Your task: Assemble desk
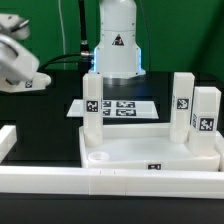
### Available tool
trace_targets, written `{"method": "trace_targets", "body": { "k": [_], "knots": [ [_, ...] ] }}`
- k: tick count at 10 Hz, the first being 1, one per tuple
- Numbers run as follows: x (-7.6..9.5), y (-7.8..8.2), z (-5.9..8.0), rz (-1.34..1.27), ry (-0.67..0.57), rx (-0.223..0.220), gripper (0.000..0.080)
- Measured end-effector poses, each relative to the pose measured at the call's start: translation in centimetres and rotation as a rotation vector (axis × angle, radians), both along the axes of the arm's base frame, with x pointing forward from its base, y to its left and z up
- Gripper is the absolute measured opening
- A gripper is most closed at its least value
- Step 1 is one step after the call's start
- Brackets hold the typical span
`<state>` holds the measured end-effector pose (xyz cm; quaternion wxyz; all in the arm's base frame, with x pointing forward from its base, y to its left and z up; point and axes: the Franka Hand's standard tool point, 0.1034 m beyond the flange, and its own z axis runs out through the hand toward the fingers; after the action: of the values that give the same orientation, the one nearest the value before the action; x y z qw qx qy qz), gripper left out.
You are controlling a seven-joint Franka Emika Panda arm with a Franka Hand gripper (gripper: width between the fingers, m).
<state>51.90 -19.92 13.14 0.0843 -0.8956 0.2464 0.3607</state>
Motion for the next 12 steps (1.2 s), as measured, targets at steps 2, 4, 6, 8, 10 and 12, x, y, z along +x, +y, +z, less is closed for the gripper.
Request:
{"method": "trace_targets", "body": {
  "k": [2,4,6,8,10,12],
  "knots": [
    [2.3,1.4,0.9,0.022,-0.110,-0.062,0.0290],
    [3.3,1.2,0.6,0.024,-0.270,-0.129,0.0290],
    [3.9,1.5,0.7,0.025,-0.385,-0.179,0.0290],
    [6.4,4.1,2.7,0.063,-0.590,-0.247,0.0290],
    [9.4,6.2,4.3,0.119,-0.777,-0.320,0.0290],
    [9.8,6.0,4.0,0.118,-0.885,-0.382,0.0290]
  ]
}}
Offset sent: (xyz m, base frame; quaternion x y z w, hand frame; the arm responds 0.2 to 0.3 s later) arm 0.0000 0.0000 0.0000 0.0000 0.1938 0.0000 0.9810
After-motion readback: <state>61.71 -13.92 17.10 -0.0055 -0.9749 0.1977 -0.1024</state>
